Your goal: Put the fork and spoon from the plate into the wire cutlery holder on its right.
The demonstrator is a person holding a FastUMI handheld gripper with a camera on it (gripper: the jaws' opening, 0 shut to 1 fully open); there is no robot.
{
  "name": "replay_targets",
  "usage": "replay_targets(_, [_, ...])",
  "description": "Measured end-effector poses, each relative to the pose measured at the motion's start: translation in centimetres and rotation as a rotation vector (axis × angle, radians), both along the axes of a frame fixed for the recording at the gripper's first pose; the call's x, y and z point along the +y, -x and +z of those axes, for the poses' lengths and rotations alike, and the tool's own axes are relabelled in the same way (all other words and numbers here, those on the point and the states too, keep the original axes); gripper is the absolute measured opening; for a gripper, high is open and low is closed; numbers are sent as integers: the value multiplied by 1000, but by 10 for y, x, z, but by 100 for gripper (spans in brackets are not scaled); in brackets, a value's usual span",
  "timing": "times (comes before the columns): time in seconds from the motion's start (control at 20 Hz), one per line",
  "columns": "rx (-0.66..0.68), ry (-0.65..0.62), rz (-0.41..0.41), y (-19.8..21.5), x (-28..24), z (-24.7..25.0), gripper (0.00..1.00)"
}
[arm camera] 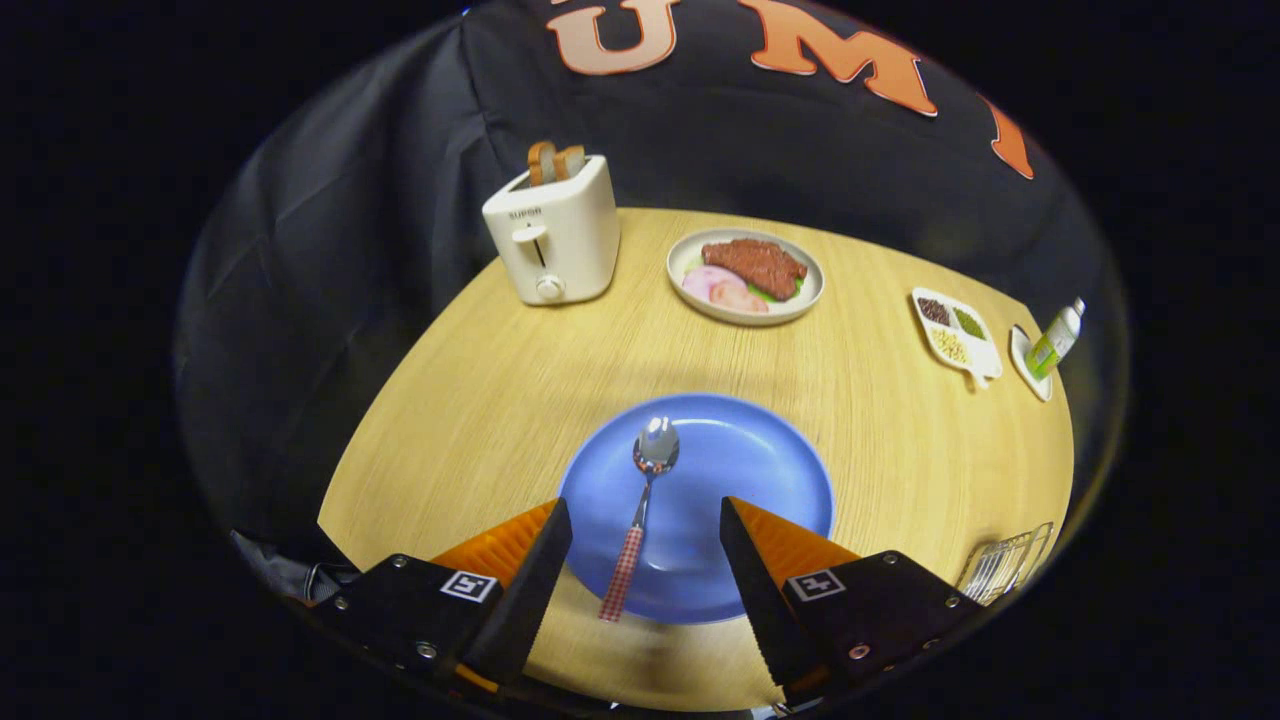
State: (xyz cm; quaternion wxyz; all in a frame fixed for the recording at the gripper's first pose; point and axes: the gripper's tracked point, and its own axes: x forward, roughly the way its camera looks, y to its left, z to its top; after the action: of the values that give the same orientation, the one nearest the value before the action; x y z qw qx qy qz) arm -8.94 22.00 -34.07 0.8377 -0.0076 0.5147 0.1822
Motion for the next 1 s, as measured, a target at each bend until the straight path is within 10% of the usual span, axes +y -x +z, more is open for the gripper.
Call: replay_targets(1.0, [401, 125, 0, 27, 6, -70, 16])
